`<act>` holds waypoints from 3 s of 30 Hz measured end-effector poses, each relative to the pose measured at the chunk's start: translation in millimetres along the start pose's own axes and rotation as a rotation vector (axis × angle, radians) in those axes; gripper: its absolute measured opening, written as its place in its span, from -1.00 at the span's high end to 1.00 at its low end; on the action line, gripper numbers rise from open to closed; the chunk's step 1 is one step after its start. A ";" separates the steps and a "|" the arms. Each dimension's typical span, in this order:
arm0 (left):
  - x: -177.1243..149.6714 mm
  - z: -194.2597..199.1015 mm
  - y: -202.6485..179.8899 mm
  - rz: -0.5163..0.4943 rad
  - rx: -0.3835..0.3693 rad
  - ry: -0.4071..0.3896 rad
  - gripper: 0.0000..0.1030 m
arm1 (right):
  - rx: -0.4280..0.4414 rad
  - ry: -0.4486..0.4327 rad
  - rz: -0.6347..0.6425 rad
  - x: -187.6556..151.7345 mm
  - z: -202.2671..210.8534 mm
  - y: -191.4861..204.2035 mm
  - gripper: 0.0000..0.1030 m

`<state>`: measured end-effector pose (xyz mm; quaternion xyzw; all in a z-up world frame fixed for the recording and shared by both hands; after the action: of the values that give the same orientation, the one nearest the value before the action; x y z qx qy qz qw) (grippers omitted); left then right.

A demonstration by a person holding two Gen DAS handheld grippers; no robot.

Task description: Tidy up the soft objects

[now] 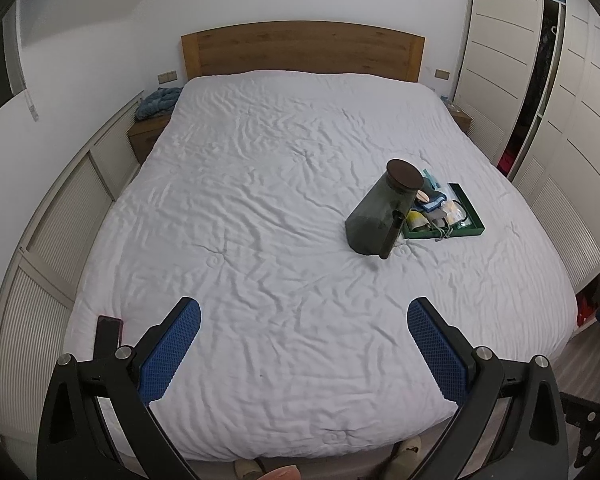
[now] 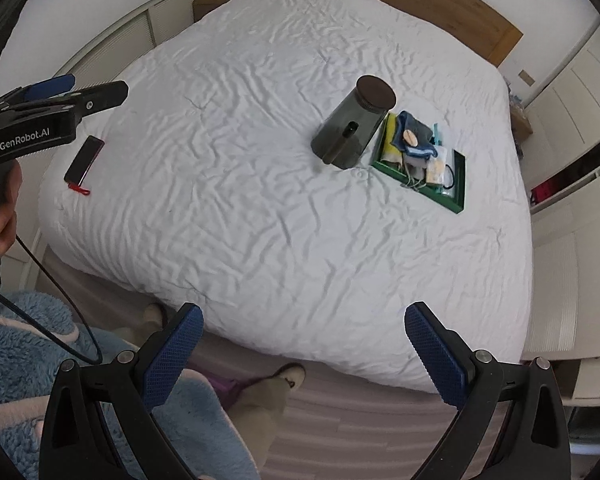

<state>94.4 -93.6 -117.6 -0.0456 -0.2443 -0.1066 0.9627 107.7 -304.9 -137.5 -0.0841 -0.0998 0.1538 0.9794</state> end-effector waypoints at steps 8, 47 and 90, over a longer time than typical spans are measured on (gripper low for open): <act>2.0 8.2 -5.4 -0.015 0.010 -0.037 -0.97 | -0.049 -0.251 -0.025 -5.0 35.3 13.0 -0.99; -15.6 36.3 2.2 -0.017 0.036 -0.074 -0.97 | 0.040 -0.330 -0.015 -48.2 66.7 29.8 -0.99; 0.2 24.6 -12.9 -0.025 0.002 -0.052 -0.97 | 0.046 -0.499 -0.411 -59.4 69.8 13.1 -0.99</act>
<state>80.3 -102.7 -95.5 -0.0443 -0.2701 -0.1170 0.9547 33.2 -302.2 -82.8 0.0003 -0.3481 -0.0292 0.9370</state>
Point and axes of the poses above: each gripper's, at about its wrist camera, not at the fingertips, and z roughly against the way its jaws point, y to its left, x to its top, the point moved 5 cm from there along -z, roughly the way its jaws point, and after that the axes turned 12 degrees about y, right-handed, at the moved point
